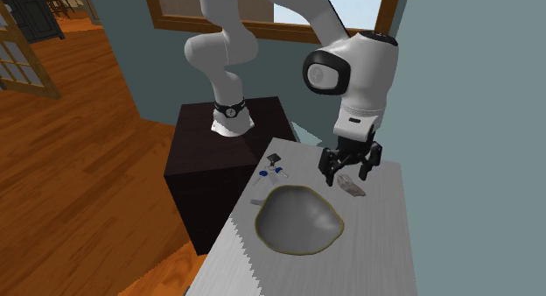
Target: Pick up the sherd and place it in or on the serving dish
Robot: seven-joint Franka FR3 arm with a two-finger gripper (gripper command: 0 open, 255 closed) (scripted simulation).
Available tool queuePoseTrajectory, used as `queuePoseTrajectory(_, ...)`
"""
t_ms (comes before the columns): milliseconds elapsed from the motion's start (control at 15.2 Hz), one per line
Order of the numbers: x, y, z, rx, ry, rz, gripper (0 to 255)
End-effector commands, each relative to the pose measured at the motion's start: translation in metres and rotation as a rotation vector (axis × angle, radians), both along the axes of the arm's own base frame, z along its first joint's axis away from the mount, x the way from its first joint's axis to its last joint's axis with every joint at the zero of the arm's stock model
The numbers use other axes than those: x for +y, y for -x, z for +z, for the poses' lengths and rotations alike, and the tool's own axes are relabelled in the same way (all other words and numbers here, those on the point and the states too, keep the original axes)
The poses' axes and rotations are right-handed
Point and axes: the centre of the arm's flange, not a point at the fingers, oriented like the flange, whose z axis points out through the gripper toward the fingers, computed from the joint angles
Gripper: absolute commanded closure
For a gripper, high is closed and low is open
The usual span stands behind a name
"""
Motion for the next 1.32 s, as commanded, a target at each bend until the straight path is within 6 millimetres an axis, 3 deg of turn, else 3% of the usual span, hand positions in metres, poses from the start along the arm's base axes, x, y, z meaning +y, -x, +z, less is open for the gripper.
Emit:
queuePoseTrajectory(0, 0.000, 0.000, 0.000, 0.000, 0.000, 0.000, 0)
queuePoseTrajectory(66, 0.000, 0.000, 0.000, 0.000, 0.000, 0.000, 255)
queuePoseTrajectory(660, 0.000, 0.000, 0.000, 0.000, 0.000, 0.000, 255)
queuePoseTrajectory(1254, 0.000, 0.000, 0.047, 0.000, 0.000, 0.000, 255)
